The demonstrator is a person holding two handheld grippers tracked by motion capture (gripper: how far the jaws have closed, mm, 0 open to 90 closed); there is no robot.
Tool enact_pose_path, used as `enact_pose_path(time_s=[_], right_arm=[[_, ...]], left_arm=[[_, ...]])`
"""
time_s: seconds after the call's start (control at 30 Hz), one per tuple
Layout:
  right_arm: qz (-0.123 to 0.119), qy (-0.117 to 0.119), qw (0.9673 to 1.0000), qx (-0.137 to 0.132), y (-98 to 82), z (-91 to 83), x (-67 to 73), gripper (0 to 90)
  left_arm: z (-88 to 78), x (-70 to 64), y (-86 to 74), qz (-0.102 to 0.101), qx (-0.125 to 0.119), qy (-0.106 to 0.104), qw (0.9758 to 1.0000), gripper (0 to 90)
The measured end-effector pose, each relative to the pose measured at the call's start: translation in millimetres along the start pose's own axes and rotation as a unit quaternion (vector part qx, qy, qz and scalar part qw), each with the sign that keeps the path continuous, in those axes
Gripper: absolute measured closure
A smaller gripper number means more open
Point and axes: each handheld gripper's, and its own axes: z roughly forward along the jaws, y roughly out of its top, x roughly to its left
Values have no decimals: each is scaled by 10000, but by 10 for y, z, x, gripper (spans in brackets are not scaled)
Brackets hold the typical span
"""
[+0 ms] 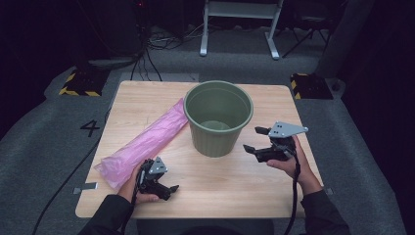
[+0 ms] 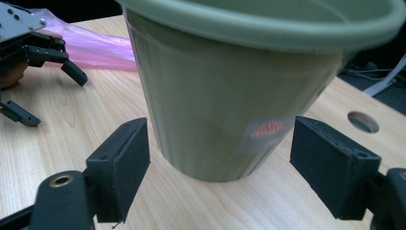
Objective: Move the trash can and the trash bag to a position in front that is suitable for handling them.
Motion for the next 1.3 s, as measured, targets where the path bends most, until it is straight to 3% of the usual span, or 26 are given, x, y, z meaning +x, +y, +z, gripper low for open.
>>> enact_pose_path(time_s=[0.2,0.4,0.67,1.03,1.2,1.3], right_arm=[[-202,49,9998,-22,172,-17,37,219],[-185,86,9998,-23,305,-35,-45,216],[-280,-1,9996,-44,423,-21,-21,217],[-268,49,9995,-166,535,37,-28,228],[-388,87,9991,-172,599,71,31,224],[-506,237,9984,-81,663,155,84,255]], left_arm=[[0,0,0,4,-2,1,10000,5],[0,1,0,4,-2,0,10000,5],[0,1,0,3,-2,1,10000,5],[0,1,0,2,-3,0,10000,5],[0,1,0,1,-2,0,10000,5],[0,1,0,2,-2,0,10000,5]])
